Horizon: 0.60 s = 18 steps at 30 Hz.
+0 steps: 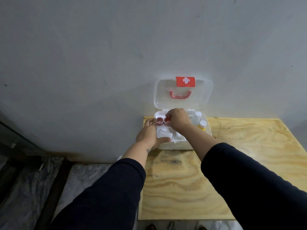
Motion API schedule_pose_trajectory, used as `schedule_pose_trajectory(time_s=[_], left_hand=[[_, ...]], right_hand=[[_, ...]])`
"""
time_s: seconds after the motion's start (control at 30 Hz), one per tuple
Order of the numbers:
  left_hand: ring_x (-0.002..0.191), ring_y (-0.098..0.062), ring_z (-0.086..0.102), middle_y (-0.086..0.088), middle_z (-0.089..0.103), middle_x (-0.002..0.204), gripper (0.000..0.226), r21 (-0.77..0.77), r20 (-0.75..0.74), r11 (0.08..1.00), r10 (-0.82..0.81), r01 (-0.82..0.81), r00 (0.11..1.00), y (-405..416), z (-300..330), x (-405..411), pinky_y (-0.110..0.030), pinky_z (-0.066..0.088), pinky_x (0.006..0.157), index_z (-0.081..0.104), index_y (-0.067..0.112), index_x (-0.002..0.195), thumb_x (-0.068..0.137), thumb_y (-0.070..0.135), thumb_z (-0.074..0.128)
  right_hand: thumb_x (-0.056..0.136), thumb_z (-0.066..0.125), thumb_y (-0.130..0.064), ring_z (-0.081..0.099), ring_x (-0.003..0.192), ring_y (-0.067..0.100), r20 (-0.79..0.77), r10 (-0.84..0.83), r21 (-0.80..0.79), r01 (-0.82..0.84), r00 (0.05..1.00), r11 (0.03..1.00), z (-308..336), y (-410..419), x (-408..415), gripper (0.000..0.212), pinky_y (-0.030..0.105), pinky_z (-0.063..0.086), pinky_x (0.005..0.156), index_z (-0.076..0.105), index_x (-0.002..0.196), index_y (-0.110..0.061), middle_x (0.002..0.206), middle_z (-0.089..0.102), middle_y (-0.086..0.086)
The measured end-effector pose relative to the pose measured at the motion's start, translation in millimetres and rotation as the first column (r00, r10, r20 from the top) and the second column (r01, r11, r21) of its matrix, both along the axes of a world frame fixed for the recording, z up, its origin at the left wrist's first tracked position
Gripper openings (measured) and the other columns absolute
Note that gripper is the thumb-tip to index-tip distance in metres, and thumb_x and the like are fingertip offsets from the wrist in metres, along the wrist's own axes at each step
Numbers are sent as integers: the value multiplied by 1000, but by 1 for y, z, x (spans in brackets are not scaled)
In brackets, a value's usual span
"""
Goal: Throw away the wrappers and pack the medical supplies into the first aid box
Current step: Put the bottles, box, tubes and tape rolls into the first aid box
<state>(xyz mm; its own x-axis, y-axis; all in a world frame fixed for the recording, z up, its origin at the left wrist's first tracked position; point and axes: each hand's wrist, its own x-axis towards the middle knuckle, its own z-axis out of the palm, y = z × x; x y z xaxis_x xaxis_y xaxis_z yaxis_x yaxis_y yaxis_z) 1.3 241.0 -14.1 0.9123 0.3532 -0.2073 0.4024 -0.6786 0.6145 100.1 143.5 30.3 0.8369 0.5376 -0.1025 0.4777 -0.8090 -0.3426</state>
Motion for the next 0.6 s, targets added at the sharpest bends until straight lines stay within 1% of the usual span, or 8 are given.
schedule_pose_trajectory(time_s=[0.1, 0.17, 0.23, 0.27, 0.33, 0.43, 0.5, 0.6], left_hand=[[126, -24, 50, 5, 25, 152, 95, -1, -15, 1000, 7, -7, 1000, -1, 1, 1, -34, 43, 92, 34, 22, 145, 68, 57, 78], [128, -24, 49, 4, 29, 151, 93, -14, -13, 1000, -1, 1, 1000, 0, 3, 2, -37, 43, 95, 35, 23, 144, 68, 55, 78], [134, -25, 44, 0, 34, 150, 92, -20, 14, 1000, 10, -10, 1000, 1, 8, 4, -41, 42, 101, 32, 23, 145, 71, 55, 76], [139, -26, 39, -3, 32, 154, 93, -17, 29, 999, 30, -29, 999, 2, 14, 7, -42, 39, 104, 28, 22, 148, 75, 55, 73], [147, -27, 25, -6, 18, 161, 92, 0, 75, 995, 98, -98, 992, 4, 33, 14, -44, 31, 112, 13, 15, 154, 85, 52, 62], [148, -25, 22, -6, 15, 162, 81, 55, 228, 985, 150, -166, 962, 11, 65, 32, -44, 28, 114, 9, 12, 154, 94, 49, 50], [148, -24, 23, -6, 17, 162, 75, 60, 283, 985, 136, -160, 949, 14, 83, 43, -43, 28, 114, 10, 13, 154, 97, 49, 43], [148, -22, 22, -4, 17, 162, 69, 55, 271, 992, 97, -116, 958, 13, 98, 57, -43, 26, 115, 12, 15, 155, 99, 49, 35]], right_hand=[[84, 67, -14, 61, 110, 28, -21, -8, 34, 8, 1000, 999, 0, -2, -2, 28, 32, 49, 92, 70, 111, -10, 115, 70, 10], [82, 69, -14, 58, 116, 26, -38, -13, 65, 16, 999, 998, 3, -8, -3, 36, 32, 47, 95, 65, 118, -13, 123, 66, 9], [82, 71, -13, 58, 114, 25, -23, -32, 94, 34, 999, 995, 11, -18, -1, 37, 34, 48, 92, 64, 117, -16, 122, 64, 8], [82, 70, -14, 58, 112, 25, 14, -46, 103, 45, 999, 994, 16, -25, 1, 34, 35, 49, 90, 65, 115, -16, 120, 63, 8], [84, 68, -15, 55, 110, 26, 178, -113, 124, 91, 978, 988, 30, -37, 6, 27, 37, 48, 89, 63, 110, -16, 119, 61, 7], [86, 65, -18, 47, 113, 27, 412, -269, 212, 195, 871, 958, 50, -50, 18, 31, 36, 44, 91, 52, 114, -18, 123, 51, 7], [85, 67, -21, 43, 119, 28, 450, -299, 230, 214, 841, 949, 62, -52, 29, 45, 37, 42, 94, 47, 125, -21, 129, 46, 8], [85, 68, -26, 40, 127, 28, 390, -239, 145, 197, 889, 970, 72, -46, 46, 59, 40, 39, 101, 41, 137, -26, 137, 44, 7]])
